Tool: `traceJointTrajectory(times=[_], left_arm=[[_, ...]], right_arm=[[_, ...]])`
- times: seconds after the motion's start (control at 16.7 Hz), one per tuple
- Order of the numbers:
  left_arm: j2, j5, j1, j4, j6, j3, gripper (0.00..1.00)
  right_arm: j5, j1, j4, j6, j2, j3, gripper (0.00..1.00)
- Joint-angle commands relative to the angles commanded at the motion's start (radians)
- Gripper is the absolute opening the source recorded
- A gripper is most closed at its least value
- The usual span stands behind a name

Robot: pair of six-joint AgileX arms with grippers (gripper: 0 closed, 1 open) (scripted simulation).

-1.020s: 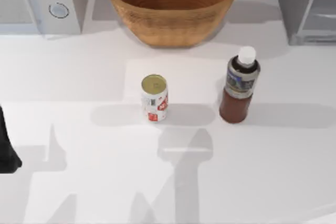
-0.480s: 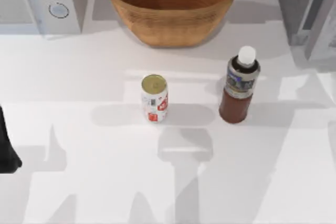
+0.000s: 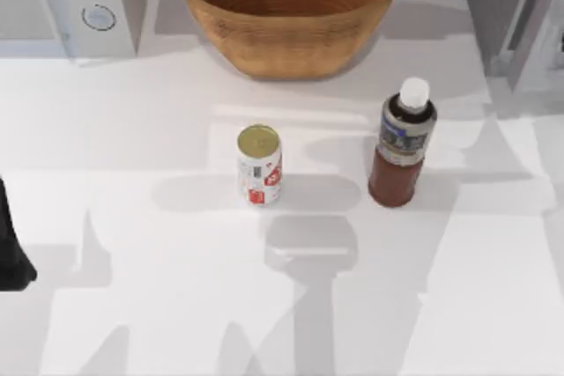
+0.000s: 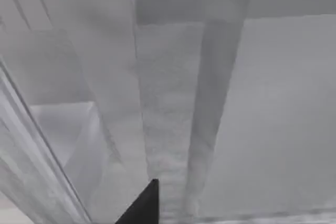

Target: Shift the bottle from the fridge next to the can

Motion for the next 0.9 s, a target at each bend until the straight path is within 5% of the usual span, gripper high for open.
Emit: traceJointTrajectory(times=[0.9], left_arm=[[0.0,0.0,0.0,0.0,0.0,0.0,1.0]], right_arm=[[0.008,0.003,-0.09,0.003,0.358,0.448,1.0]])
